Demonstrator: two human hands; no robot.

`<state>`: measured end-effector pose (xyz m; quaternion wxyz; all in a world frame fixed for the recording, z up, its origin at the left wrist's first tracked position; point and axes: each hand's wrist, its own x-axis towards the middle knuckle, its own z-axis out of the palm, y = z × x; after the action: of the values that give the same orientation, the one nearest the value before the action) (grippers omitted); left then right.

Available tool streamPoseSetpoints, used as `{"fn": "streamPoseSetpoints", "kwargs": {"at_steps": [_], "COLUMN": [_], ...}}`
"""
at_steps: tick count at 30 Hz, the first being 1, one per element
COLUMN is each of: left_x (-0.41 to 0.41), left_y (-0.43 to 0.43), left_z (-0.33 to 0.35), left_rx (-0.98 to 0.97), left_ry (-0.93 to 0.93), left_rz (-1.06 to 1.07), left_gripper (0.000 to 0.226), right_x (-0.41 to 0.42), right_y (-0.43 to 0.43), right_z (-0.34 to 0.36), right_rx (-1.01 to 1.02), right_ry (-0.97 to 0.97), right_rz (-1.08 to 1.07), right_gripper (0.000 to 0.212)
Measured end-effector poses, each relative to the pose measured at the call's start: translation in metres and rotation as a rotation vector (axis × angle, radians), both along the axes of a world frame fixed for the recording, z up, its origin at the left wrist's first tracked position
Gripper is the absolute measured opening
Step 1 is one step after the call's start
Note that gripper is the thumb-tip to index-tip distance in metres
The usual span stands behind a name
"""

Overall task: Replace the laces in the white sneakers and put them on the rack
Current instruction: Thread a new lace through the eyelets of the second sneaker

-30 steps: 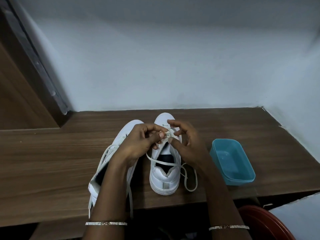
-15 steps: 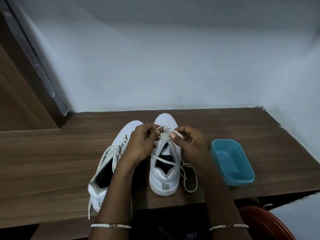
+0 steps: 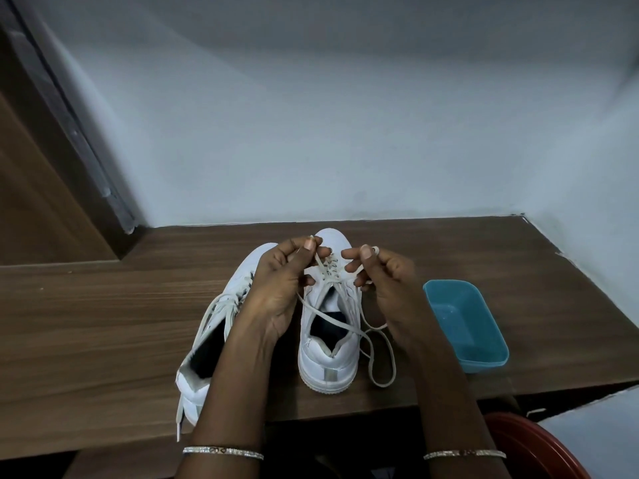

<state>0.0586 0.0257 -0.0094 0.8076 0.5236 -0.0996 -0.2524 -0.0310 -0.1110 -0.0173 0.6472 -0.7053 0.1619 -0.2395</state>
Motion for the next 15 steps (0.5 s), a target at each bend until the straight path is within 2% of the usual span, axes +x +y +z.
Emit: {"fn": "streamPoseSetpoints", "kwargs": {"at_steps": [6,9,15], "left_x": [-0.007,-0.009,-0.009], "left_y": [-0.008,-0.012,-0.016], "left_z": [0.004,0.002,0.001], "left_rx": [-0.153,-0.224,-0.146], "left_ry": [0.073,0.112,-0.034], "left_rz": [-0.003,0.003,-0.016], "left_gripper": [0.014,0.020,0.029], "right_x": [0.005,0.010,0.021], "right_y": [0.002,0.009,0.033], "right_z": [0.005,0.005,0.003], "right_rx": [-0.094,-0.019,0.141], "right_ry": [-0.062,-0.096,-0.167], "right_rz": [-0.082,-0.095,-0.165], "right_gripper": [0.034,0.036,0.032]}}
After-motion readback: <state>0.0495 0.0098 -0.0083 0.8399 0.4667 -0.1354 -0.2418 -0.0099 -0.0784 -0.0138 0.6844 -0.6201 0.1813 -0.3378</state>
